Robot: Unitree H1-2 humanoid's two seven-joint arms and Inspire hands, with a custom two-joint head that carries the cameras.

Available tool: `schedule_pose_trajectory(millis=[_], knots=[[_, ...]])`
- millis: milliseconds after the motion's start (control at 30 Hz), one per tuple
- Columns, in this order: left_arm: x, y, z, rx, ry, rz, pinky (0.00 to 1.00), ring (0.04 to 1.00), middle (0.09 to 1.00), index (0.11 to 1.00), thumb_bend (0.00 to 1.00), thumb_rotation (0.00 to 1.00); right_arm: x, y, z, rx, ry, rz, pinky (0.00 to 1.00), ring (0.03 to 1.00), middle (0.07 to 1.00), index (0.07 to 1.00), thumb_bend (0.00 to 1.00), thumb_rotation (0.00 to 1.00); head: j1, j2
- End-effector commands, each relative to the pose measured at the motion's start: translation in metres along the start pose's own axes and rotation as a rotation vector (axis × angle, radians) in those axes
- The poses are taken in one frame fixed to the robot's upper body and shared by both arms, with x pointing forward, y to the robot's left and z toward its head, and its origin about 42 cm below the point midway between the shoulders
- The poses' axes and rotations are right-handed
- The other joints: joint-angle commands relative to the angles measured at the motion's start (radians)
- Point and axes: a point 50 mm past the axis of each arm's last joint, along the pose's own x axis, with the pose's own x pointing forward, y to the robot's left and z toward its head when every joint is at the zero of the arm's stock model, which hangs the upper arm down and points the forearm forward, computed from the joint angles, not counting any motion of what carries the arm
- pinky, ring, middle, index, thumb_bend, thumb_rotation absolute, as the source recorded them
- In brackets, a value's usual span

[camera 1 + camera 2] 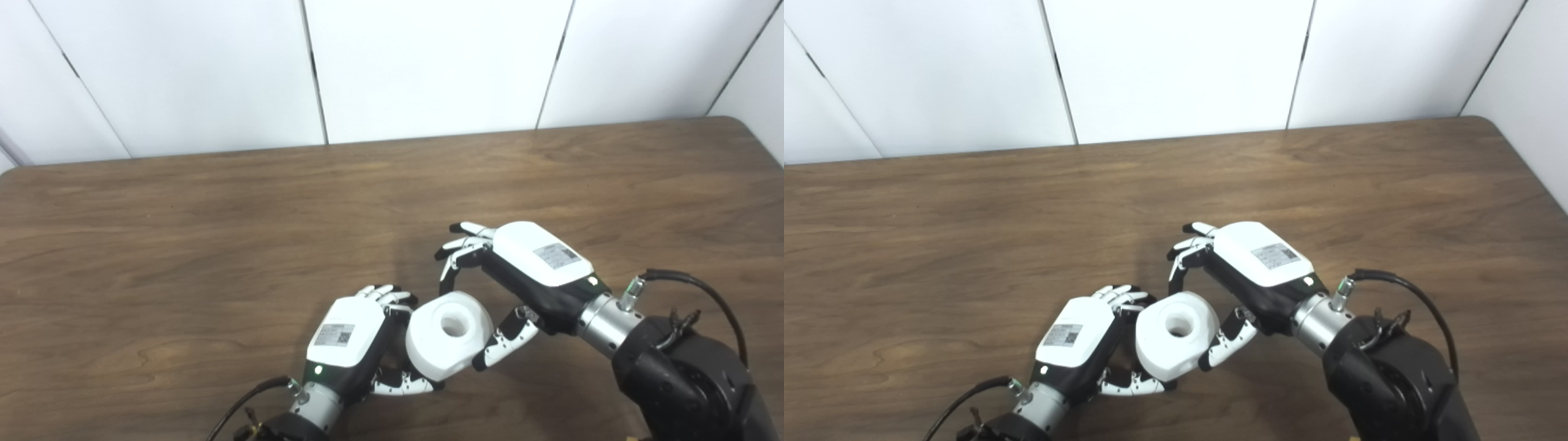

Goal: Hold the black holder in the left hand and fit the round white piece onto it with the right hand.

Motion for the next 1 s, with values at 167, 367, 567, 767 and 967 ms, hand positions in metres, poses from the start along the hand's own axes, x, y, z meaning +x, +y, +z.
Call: schedule_pose_trajectory(millis=[167, 367, 567, 767, 967], knots=[[-0.009, -0.03, -0.011, 0.0, 0.076, -0.186, 0.88, 0.884, 0.815, 0.49, 0.52, 0.05, -0.001, -0.009, 0.007, -0.025, -0.042, -0.036, 0.87, 0.938, 0.804, 0.482, 0.52, 0.13, -0.001, 0.003], [-0.01, -0.03, -0.01, -0.005, 0.073, -0.183, 0.88, 0.886, 0.815, 0.49, 0.52, 0.05, -0.001, -0.009, 0.007, -0.025, -0.037, -0.03, 0.88, 0.939, 0.805, 0.482, 0.52, 0.13, 0.001, 0.009], [-0.011, -0.029, -0.01, -0.006, 0.073, -0.182, 0.88, 0.884, 0.815, 0.49, 0.52, 0.05, 0.0, -0.01, 0.004, -0.03, -0.028, -0.021, 0.87, 0.938, 0.804, 0.482, 0.52, 0.13, 0.001, 0.013], [-0.01, -0.029, -0.011, -0.005, 0.069, -0.179, 0.88, 0.882, 0.813, 0.49, 0.52, 0.05, 0.0, -0.008, 0.001, -0.036, -0.015, -0.016, 0.85, 0.934, 0.801, 0.483, 0.52, 0.13, 0.0, 0.014], [-0.009, -0.029, -0.01, 0.005, 0.072, -0.184, 0.88, 0.885, 0.816, 0.49, 0.52, 0.05, 0.001, -0.007, -0.002, -0.035, -0.005, -0.008, 0.86, 0.936, 0.801, 0.483, 0.52, 0.13, -0.001, 0.012]])
